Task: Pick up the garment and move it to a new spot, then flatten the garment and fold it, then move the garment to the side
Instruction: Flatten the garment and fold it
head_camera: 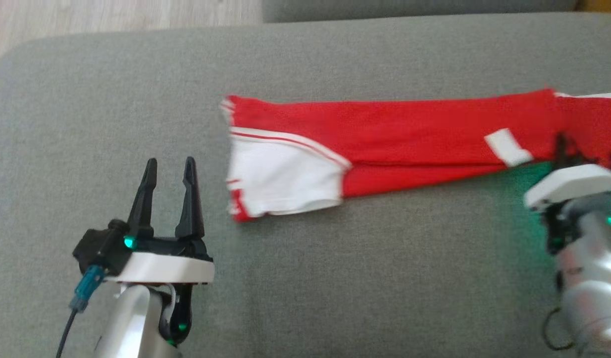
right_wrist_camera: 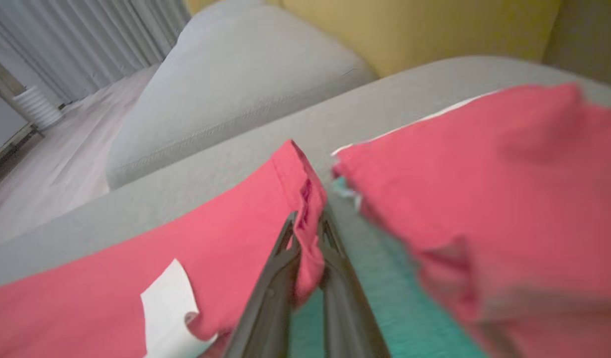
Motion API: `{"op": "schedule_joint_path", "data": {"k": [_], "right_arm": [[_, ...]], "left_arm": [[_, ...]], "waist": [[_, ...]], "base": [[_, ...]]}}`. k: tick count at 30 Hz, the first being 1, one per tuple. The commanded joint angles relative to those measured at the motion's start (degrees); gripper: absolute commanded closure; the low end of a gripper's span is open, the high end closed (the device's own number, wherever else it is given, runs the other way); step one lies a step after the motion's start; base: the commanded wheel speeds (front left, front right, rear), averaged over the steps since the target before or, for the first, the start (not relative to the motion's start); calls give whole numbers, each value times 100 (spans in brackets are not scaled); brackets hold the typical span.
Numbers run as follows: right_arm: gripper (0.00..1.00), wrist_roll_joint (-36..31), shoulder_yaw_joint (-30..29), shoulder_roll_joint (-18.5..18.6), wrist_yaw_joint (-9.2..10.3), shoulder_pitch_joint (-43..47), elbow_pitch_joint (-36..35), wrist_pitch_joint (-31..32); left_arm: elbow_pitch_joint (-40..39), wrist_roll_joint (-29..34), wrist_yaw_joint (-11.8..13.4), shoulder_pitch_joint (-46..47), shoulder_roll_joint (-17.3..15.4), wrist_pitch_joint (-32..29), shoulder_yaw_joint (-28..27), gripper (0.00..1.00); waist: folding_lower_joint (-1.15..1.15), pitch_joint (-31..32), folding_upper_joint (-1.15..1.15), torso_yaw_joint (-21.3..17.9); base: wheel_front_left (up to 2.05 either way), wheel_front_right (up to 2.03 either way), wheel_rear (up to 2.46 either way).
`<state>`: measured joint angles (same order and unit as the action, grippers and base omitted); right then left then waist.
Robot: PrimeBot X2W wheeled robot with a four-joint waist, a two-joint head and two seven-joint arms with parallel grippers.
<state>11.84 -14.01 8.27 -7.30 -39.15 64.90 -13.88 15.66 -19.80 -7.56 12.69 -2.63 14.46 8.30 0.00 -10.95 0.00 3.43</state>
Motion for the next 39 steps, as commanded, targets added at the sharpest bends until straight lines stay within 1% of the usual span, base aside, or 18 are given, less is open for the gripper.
{"op": "schedule_joint_path", "data": {"k": [1, 3, 7, 10, 13, 15, 18, 19, 20, 22, 25, 31, 39], "right_arm": [[100, -71, -55, 174, -19, 20, -257, -106], [100, -143, -150, 186, -19, 51, -354, -108], [100, -248, -136, 77, -19, 61, -505, -110], [100, -244, -40, -126, -19, 28, -689, -110], [100, -196, 253, -333, -19, 3, -879, -111], [100, -126, 566, -445, -19, -13, -986, -111], [100, 115, 1185, -526, -19, -21, -1131, -65], [100, 382, 1497, -532, -19, -15, -1197, -9], [100, 1039, 2238, -535, -19, 47, -1426, 127], [100, 1531, 2860, -536, -19, 127, -1663, 246], [100, 1919, 3522, -537, -19, 183, -1840, 333], [100, 2477, 4349, -538, -19, 213, -1799, 401], [100, 3063, 5000, -538, -19, 156, -1322, 267]], "left_arm": [[-167, -67, 9, 105, -25, 53, -210, 0], [-176, -82, 9, 76, -25, 53, -216, 0], [-161, -109, 9, 34, -25, 53, -197, 0], [-150, -140, 8, -12, -25, 53, -156, 0], [-151, -158, 8, -62, -25, 53, -149, 0], [-162, -170, 8, -99, -25, 53, -173, 0], [-175, -191, 8, -147, -25, 53, -181, 0], [-179, -200, 8, -159, -25, 53, -164, 0], [-182, -215, 8, -173, -25, 53, -124, 0], [-187, -232, 11, -179, -25, 53, -104, 0], [-195, -261, 22, -171, -25, 53, -50, 0], [-177, -320, 53, -149, -25, 53, 104, 0], [-131, -368, 102, -115, -25, 53, 277, 0]], "waist": [[0, 108, 0, -43], [0, 171, 0, -77], [0, 271, 0, -87], [0, 372, 0, -65], [0, 479, 0, -1], [0, 543, 0, 60], [0, 625, 0, 193], [0, 642, 0, 252], [0, 660, 0, 381], [0, 652, 0, 505], [0, 622, 0, 716], [0, 556, 0, 1179], [0, 447, 0, 1652]], "base": [[0, 0, 0], [0, 0, 0], [0, 0, 0], [0, 0, 0], [0, 0, 0], [0, 0, 0], [0, 0, 0], [0, 0, 0], [0, 0, 0], [0, 0, 0], [0, 0, 0], [0, 0, 0], [0, 0, 0]]}}
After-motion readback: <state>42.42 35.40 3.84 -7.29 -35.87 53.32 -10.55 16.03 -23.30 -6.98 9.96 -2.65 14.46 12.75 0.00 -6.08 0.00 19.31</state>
